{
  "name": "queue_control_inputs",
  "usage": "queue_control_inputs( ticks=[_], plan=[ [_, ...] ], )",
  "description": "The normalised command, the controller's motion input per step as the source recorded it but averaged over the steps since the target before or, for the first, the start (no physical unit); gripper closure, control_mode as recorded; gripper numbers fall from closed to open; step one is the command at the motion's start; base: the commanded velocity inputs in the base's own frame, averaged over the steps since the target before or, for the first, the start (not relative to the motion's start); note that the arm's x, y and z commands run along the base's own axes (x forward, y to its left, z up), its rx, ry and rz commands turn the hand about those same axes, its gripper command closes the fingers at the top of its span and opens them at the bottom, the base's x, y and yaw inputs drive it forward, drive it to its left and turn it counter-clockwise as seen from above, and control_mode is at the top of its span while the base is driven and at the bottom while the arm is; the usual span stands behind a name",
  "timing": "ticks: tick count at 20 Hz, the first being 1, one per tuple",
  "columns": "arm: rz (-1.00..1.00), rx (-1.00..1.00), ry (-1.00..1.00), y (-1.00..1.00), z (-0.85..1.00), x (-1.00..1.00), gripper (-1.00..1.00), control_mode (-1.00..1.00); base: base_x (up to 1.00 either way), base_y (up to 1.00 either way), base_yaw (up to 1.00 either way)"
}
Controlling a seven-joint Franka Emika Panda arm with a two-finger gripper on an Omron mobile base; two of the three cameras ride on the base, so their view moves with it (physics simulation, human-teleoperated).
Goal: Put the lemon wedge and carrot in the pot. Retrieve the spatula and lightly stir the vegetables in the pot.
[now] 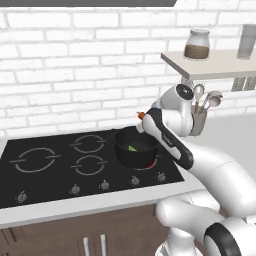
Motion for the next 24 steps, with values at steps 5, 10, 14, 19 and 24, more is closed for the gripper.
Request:
queue_control_inputs(
  ticks=[5, 10, 14, 19, 24],
  plan=[
    [0.13, -0.13, 0.0, 0.01, -0.42, 0.17, 1.0, -1.0, 0.0, 0.0, 0.0],
    [0.06, -0.11, 0.02, 0.0, -0.37, 0.11, 1.0, -1.0, 0.0, 0.0, 0.0],
    [0.02, -0.09, 0.04, 0.0, -0.33, 0.15, 1.0, -1.0, 0.0, 0.0, 0.0],
    [0.03, -0.05, 0.01, 0.0, -0.19, 0.14, 1.0, -1.0, 0.0, 0.0, 0.0],
    [0.01, -0.01, 0.0, -0.07, -0.04, 0.02, 1.0, -1.0, 0.0, 0.0, 0.0]
  ],
)
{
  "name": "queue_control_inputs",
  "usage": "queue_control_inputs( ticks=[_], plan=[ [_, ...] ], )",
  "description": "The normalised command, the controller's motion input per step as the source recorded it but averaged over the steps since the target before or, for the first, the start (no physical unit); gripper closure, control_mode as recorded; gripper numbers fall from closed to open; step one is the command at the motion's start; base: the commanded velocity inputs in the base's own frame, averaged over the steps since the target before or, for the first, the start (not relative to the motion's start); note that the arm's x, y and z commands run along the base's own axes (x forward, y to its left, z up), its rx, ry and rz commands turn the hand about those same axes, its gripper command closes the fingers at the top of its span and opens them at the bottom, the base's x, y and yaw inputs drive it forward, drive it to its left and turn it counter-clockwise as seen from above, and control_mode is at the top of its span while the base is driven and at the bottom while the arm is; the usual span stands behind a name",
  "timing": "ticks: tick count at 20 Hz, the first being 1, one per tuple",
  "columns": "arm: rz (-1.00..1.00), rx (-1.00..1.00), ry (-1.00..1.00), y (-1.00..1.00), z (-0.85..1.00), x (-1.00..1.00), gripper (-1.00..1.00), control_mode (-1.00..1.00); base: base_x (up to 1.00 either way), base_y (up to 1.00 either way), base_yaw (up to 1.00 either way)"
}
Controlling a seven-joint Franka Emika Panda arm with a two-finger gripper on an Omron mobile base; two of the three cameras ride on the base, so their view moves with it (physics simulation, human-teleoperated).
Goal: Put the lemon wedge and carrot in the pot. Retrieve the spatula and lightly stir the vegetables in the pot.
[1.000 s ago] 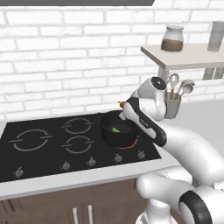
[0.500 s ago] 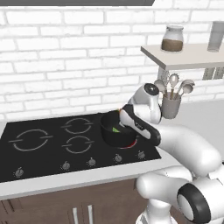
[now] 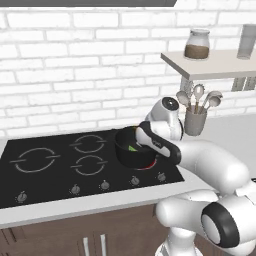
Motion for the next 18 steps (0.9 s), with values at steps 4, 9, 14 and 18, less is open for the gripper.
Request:
queue_control_inputs(
  ticks=[4, 9, 14, 18],
  plan=[
    [0.02, 0.0, 0.01, -0.05, -0.17, 0.0, 1.0, -1.0, 0.0, 0.0, 0.0],
    [0.04, -0.02, 0.02, -0.02, -0.28, 0.16, 1.0, -1.0, 0.0, 0.0, 0.0],
    [0.05, -0.02, 0.0, -0.04, -0.12, 0.08, 1.0, -1.0, 0.0, 0.0, 0.0],
    [0.04, 0.0, 0.0, -0.06, -0.01, 0.0, 1.0, -1.0, 0.0, 0.0, 0.0]
  ],
)
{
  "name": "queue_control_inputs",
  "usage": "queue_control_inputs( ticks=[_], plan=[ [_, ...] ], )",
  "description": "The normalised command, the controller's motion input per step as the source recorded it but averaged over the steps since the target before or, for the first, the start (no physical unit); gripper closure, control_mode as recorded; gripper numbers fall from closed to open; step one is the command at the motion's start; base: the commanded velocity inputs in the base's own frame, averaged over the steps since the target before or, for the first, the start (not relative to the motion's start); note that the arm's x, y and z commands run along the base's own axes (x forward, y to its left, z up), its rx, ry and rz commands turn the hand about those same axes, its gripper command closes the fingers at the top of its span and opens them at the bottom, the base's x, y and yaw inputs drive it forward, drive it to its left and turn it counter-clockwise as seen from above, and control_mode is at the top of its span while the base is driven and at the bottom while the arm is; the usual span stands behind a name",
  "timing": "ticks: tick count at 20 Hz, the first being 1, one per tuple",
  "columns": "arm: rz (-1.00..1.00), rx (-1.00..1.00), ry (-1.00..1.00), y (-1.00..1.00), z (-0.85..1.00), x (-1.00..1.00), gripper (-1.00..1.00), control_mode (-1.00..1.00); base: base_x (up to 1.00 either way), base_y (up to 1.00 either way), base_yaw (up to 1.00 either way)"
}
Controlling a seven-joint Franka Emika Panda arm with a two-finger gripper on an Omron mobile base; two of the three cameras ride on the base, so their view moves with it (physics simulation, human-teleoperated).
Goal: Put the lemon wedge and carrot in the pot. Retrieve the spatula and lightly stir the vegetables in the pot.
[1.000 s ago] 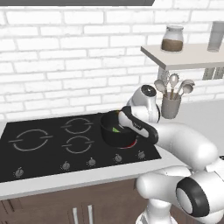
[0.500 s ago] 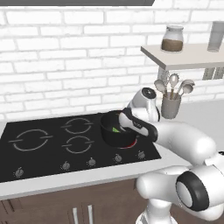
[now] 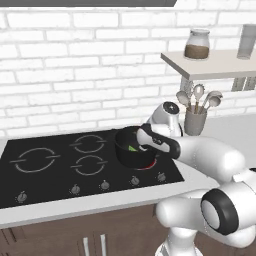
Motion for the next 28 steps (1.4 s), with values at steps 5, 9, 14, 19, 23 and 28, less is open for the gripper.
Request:
queue_control_inputs(
  ticks=[5, 9, 14, 19, 23, 28],
  plan=[
    [0.03, -0.01, 0.01, 0.0, -0.05, 0.03, -1.0, -1.0, 0.0, 0.0, 0.0],
    [0.04, -0.01, 0.0, 0.0, 0.01, 0.0, -1.0, -1.0, 0.0, 0.0, 0.0],
    [0.03, -0.02, -0.04, 0.0, 0.44, -0.18, -1.0, -1.0, 0.0, 0.0, 0.0],
    [0.02, 0.0, -0.02, 0.0, 0.87, -0.51, -1.0, -1.0, 0.0, 0.0, 0.0],
    [0.0, 0.0, 0.0, -0.04, 0.88, -0.59, -1.0, -1.0, 0.0, 0.0, 0.0],
    [-0.06, 0.0, 0.04, -0.25, 0.47, -0.72, -1.0, -1.0, 0.0, 0.0, 0.0]
  ],
)
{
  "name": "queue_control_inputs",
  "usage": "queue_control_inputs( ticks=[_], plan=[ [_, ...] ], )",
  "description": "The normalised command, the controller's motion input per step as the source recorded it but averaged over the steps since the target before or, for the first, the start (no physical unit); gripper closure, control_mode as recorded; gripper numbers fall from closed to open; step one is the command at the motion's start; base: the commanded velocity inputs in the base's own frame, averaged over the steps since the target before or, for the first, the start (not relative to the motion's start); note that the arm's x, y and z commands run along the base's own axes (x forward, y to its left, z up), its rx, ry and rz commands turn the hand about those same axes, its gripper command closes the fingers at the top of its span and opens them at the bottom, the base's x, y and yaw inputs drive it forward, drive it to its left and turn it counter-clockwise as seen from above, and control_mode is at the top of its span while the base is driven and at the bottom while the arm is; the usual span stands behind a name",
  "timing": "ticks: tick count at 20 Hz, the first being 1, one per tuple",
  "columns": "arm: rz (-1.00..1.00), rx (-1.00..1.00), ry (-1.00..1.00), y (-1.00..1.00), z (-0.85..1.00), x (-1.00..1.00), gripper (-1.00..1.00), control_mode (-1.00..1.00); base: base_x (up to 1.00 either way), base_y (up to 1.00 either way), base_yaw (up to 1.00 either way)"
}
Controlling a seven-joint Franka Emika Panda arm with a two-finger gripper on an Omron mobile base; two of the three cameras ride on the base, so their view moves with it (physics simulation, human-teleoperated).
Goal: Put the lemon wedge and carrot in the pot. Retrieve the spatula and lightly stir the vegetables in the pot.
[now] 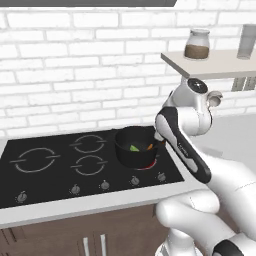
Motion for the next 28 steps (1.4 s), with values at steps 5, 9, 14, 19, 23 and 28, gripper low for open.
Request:
queue_control_inputs(
  ticks=[5, 9, 14, 19, 23, 28],
  plan=[
    [-0.13, 0.0, 0.09, -0.36, -0.05, -0.8, -1.0, -1.0, 0.0, 0.0, 0.0],
    [-0.24, 0.0, 0.01, -0.4, -0.13, -0.84, -1.0, -1.0, 0.0, 0.0, 0.0],
    [-0.34, 0.0, 0.01, -0.5, -0.14, -0.54, -1.0, -1.0, 0.0, 0.0, 0.0],
    [-0.32, 0.05, 0.04, -0.83, -0.1, -0.03, -1.0, -1.0, 0.0, 0.0, 0.0],
    [-0.31, 0.22, 0.13, -0.93, -0.21, 0.0, -1.0, -1.0, 0.0, 0.0, 0.0],
    [-0.31, 0.15, 0.13, -0.66, -0.75, 0.0, -1.0, -1.0, 0.0, 0.0, 0.0]
  ],
)
